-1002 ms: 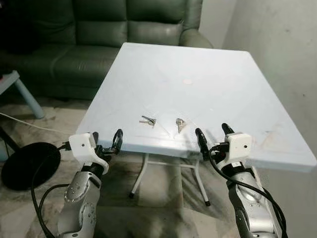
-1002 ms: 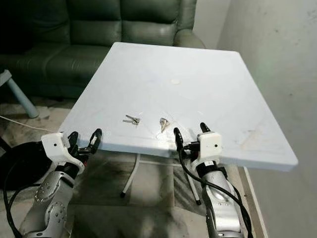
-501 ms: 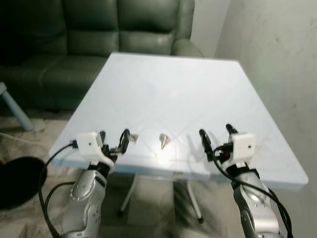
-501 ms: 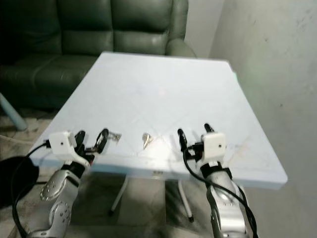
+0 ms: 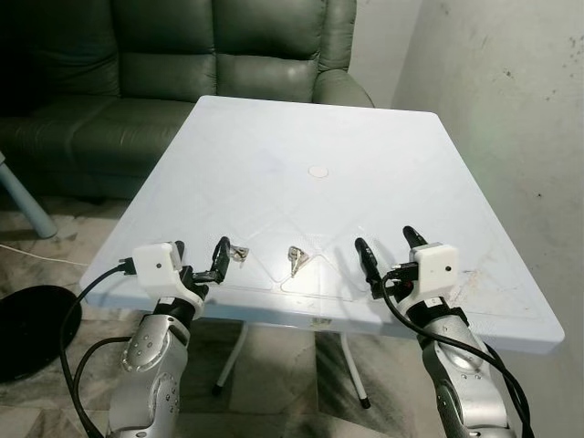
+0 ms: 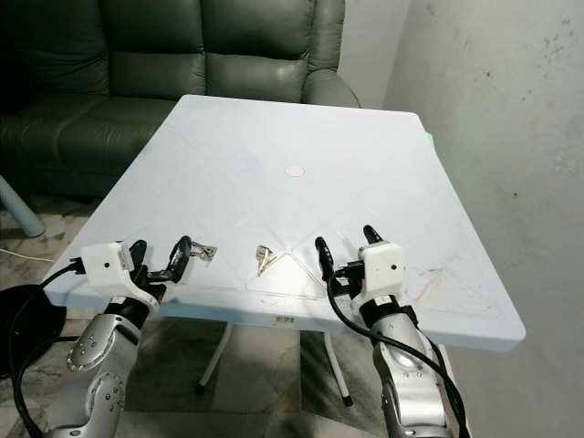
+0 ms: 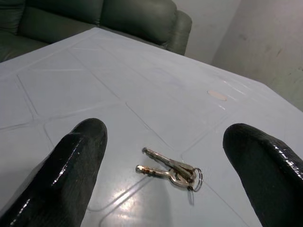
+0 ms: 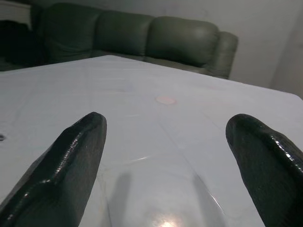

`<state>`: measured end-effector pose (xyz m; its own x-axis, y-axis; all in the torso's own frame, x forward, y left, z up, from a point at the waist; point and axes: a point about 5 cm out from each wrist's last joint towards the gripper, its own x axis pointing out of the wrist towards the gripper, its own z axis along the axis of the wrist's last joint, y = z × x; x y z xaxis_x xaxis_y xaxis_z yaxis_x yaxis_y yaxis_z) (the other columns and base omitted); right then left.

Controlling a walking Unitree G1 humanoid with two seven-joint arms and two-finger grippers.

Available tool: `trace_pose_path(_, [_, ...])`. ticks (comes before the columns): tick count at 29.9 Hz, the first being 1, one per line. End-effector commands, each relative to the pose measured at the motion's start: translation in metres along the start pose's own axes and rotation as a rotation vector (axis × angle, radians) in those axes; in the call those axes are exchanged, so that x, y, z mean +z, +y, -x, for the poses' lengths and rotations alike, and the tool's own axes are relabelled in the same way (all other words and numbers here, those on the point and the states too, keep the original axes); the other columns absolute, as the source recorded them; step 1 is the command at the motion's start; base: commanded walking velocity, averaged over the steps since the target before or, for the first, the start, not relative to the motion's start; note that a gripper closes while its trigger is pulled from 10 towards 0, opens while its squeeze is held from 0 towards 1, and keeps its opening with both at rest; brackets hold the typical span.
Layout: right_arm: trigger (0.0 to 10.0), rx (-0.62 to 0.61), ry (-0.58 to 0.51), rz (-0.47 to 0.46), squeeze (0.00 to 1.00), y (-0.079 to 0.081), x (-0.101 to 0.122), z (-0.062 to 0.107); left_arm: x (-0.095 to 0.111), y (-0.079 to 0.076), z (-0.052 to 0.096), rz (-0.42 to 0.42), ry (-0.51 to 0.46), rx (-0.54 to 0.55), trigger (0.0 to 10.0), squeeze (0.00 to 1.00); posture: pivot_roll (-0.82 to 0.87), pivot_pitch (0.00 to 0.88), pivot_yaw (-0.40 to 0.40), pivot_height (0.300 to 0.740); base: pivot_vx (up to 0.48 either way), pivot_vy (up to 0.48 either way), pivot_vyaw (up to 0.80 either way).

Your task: Hang keys on a hook

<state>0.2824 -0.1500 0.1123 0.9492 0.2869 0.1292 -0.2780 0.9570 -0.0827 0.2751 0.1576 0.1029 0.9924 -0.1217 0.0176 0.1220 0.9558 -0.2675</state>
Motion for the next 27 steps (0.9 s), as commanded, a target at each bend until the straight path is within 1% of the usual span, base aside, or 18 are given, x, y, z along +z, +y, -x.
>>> trace_pose_path(1, [10.0, 0.026, 0.007, 0.025, 0.0, 0.0, 0.001, -0.005, 0.002, -0.003, 0.001, -0.016, -0.01, -0.014, 10.0, 0.0, 0.03, 0.003, -0.047, 0.74, 0.0, 0.0, 0.0])
trace_pose_path(2, [10.0, 0.024, 0.007, 0.027, 0.0, -0.001, 0.002, -0.006, 0.002, -0.004, 0.002, -0.014, -0.011, -0.019, 10.0, 0.0, 0.03, 0.003, -0.047, 0.74, 0.0, 0.0, 0.0])
trace_pose_path(3, [10.0, 0.022, 0.011, 0.045, 0.0, -0.004, 0.002, -0.011, 0.0, -0.006, 0.004, -0.016, -0.006, -0.027, 10.0, 0.0, 0.04, 0.014, -0.05, 0.74, 0.0, 0.0, 0.0])
trace_pose_path(4, [10.0, 0.022, 0.011, 0.045, 0.0, -0.004, 0.002, -0.011, 0.0, -0.006, 0.004, -0.016, -0.006, -0.027, 10.0, 0.0, 0.04, 0.014, -0.05, 0.74, 0.0, 0.0, 0.0])
trace_pose_path(5, [10.0, 0.024, 0.016, 0.067, 0.0, -0.008, 0.004, -0.018, -0.001, -0.008, 0.007, -0.019, 0.001, -0.031, 10.0, 0.0, 0.04, 0.019, -0.052, 0.74, 0.0, 0.0, 0.0])
trace_pose_path(8, [10.0, 0.031, 0.024, 0.079, 0.0, -0.013, 0.006, -0.027, -0.002, -0.011, 0.011, -0.018, 0.003, -0.032, 10.0, 0.0, 0.05, 0.031, -0.057, 0.74, 0.0, 0.0, 0.0])
trace_pose_path(10, [10.0, 0.036, 0.025, 0.082, 0.0, -0.014, 0.008, -0.03, -0.002, -0.012, 0.012, -0.02, 0.004, -0.034, 10.0, 0.0, 0.07, 0.041, -0.063, 0.74, 0.0, 0.0, 0.0])
trace_pose_path(12, [10.0, 0.052, 0.03, 0.09, 0.0, -0.014, 0.011, -0.039, -0.002, -0.015, 0.016, -0.02, 0.007, -0.041, 10.0, 0.0, 0.07, 0.047, -0.066, 0.74, 0.0, 0.0, 0.0])
trace_pose_path(13, [10.0, 0.067, 0.036, 0.081, 0.0, -0.013, 0.011, -0.042, -0.002, -0.016, 0.017, -0.021, 0.008, -0.044, 10.0, 0.0, 0.08, 0.057, -0.071, 0.74, 0.0, 0.0, 0.0])
trace_pose_path(14, [10.0, 0.079, 0.037, 0.09, 0.0, -0.011, 0.013, -0.047, -0.003, -0.018, 0.02, -0.022, 0.013, -0.046, 10.0, 0.0, 0.08, 0.068, -0.074, 0.74, 0.0, 0.0, 0.0])
trace_pose_path(15, [10.0, 0.081, 0.037, 0.097, 0.0, -0.01, 0.014, -0.049, -0.003, -0.019, 0.021, -0.022, 0.015, -0.047, 10.0, 0.0, 0.08, 0.068, -0.074, 0.74, 0.0, 0.0, 0.0])
trace_pose_path(17, [10.0, 0.089, 0.046, 0.101, 0.0, -0.009, 0.013, -0.051, -0.004, -0.02, 0.023, -0.023, 0.017, -0.047, 10.0, 0.0, 0.09, 0.073, -0.076, 0.74, 0.0, 0.0, 0.0])
trace_pose_path(20, [10.0, 0.164, 0.065, 0.086, 0.0, -0.001, 0.011, -0.053, -0.004, -0.022, 0.027, -0.024, 0.025, -0.045, 10.0, 0.0, 0.09, 0.099, -0.083, 0.74, 0.0, 0.0, 0.0])
trace_pose_path(21, [10.0, 0.164, 0.065, 0.086, 0.0, -0.001, 0.011, -0.053, -0.004, -0.022, 0.027, -0.024, 0.025, -0.045, 10.0, 0.0, 0.09, 0.099, -0.083, 0.74, 0.0, 0.0, 0.0])
trace_pose_path(23, [10.0, 0.266, 0.051, 0.073, 0.0, 0.011, 0.011, -0.052, -0.004, -0.025, 0.031, -0.018, 0.031, -0.049, 10.0, 0.0, 0.1, 0.116, -0.086, 0.74, 0.0, 0.0, 0.0])
trace_pose_path(24, [10.0, 0.266, 0.051, 0.073, 0.0, 0.011, 0.011, -0.052, -0.004, -0.025, 0.031, -0.018, 0.031, -0.049, 10.0, 0.0, 0.1, 0.116, -0.086, 0.74, 0.0, 0.0, 0.0])
trace_pose_path(25, [10.0, 0.31, 0.048, 0.071, 0.0, 0.017, 0.011, -0.051, -0.005, -0.026, 0.033, -0.019, 0.038, -0.048, 10.0, 0.0, 0.1, 0.127, -0.087, 0.74, 0.0, 0.0, 0.0])
trace_pose_path(27, [10.0, 0.33, 0.062, 0.052, 0.0, 0.022, 0.01, -0.051, -0.005, -0.027, 0.035, -0.018, 0.042, -0.048, 10.0, 0.0, 0.1, 0.139, -0.088, 0.74, 0.0, 0.0, 0.0])
